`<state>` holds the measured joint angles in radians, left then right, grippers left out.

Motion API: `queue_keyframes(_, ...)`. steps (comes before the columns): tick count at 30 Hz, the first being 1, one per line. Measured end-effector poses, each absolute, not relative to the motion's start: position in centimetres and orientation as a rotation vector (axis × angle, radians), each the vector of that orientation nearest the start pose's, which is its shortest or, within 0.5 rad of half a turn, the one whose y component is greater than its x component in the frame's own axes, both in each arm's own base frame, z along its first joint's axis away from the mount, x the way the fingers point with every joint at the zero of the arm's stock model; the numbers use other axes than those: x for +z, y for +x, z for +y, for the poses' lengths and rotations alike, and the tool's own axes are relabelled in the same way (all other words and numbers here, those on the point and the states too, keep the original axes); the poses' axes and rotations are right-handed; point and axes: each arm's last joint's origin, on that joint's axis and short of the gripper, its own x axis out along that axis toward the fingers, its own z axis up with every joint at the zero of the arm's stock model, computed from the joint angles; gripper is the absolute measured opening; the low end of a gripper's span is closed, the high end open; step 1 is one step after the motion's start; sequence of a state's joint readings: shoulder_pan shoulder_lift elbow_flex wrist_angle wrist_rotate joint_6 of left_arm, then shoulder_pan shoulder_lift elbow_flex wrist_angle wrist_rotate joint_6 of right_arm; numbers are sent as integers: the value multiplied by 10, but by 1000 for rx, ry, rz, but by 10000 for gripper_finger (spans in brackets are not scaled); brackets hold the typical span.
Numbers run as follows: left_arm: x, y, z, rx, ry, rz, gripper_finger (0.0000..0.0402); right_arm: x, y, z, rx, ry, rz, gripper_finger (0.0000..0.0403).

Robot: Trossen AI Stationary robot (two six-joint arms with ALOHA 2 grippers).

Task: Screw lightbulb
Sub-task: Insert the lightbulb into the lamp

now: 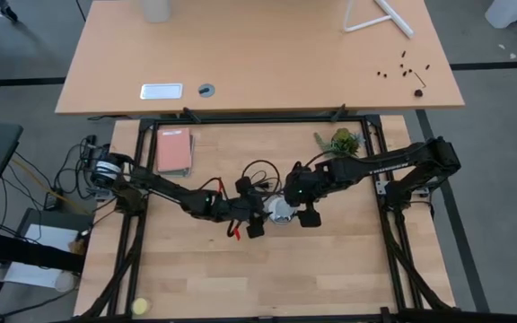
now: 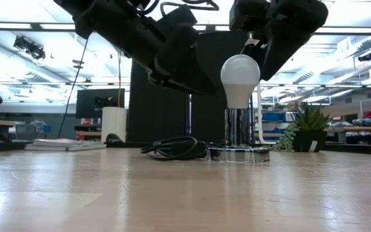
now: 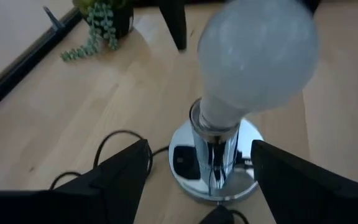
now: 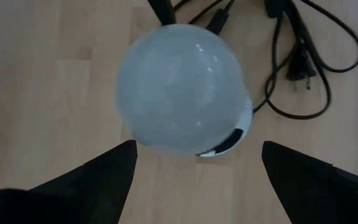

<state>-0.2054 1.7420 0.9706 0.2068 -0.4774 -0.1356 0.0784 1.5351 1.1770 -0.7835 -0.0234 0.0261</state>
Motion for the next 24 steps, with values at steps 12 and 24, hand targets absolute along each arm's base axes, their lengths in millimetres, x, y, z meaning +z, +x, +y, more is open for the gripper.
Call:
queue_keyframes(12, 185, 357, -62, 285, 21, 513, 287, 255, 297, 22, 48, -14, 1128, 355)
queue_keyframes(24, 187, 356, -74, 237, -7, 494, 287, 258, 288, 28, 45, -8, 1163, 355)
